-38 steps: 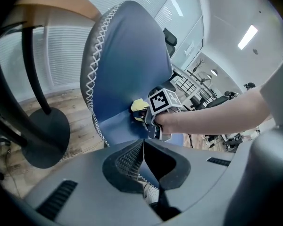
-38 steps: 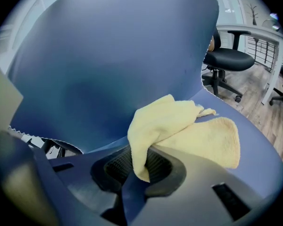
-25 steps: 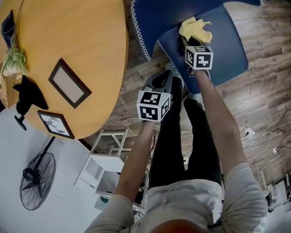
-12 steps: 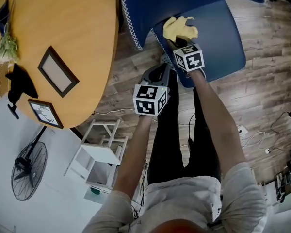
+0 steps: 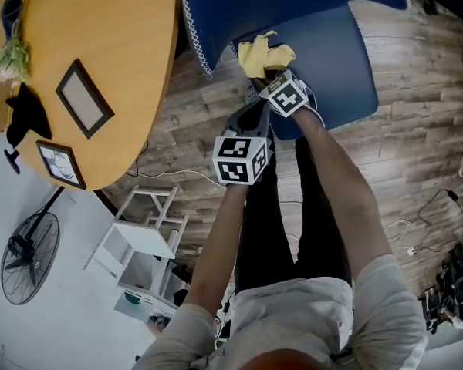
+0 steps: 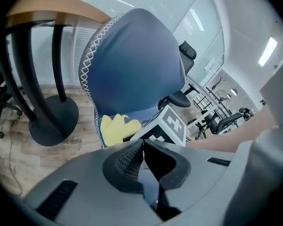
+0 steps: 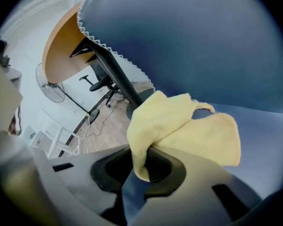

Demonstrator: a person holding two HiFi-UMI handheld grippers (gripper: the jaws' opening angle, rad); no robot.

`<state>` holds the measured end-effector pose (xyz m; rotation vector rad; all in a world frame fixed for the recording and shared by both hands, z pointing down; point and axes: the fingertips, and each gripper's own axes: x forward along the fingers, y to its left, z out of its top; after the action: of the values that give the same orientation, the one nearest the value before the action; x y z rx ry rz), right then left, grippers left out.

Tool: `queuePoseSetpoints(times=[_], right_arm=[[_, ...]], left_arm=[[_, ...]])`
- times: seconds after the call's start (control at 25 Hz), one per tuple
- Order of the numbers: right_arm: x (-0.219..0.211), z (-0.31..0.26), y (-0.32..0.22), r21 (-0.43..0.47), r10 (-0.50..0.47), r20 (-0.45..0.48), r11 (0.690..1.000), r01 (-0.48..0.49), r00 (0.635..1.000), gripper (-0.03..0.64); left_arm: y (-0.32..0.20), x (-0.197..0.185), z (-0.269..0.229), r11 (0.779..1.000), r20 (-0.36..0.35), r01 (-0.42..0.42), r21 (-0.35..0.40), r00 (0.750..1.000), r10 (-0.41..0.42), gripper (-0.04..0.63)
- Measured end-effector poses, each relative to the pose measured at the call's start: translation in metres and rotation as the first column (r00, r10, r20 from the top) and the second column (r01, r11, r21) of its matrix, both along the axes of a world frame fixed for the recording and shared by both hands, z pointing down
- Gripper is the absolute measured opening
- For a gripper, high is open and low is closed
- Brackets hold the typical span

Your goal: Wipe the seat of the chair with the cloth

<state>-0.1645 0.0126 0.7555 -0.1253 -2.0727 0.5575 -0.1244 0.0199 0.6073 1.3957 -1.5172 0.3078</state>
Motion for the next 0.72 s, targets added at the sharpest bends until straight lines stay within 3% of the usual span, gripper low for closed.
queuePoseSetpoints(times=[0.2, 0.48, 0.72], right_arm=[[0.021, 0.003, 0.016, -0.006, -0.154, -0.034, 0.988, 0.154, 0.987, 0.072], [0.038, 0.003, 0.020, -0.040, -0.175, -0.007, 0.984, 0.174, 0.985, 0.072], [0.062, 0.000, 0.014, -0.011, -0.270, -0.012, 0.963, 0.270, 0.963, 0.072]], left_arm=[[0.007, 0.007, -0.001, 1.000, -0.008, -0.005, -0.011, 1.000, 0.004, 0.028], [0.004, 0.028, 0.001, 1.000, -0.019, -0.028, -0.004, 0.999, 0.028, 0.028], [-0.002, 0.053, 0.003, 0.995, -0.019, -0.093, -0.025, 0.996, 0.092, 0.028]])
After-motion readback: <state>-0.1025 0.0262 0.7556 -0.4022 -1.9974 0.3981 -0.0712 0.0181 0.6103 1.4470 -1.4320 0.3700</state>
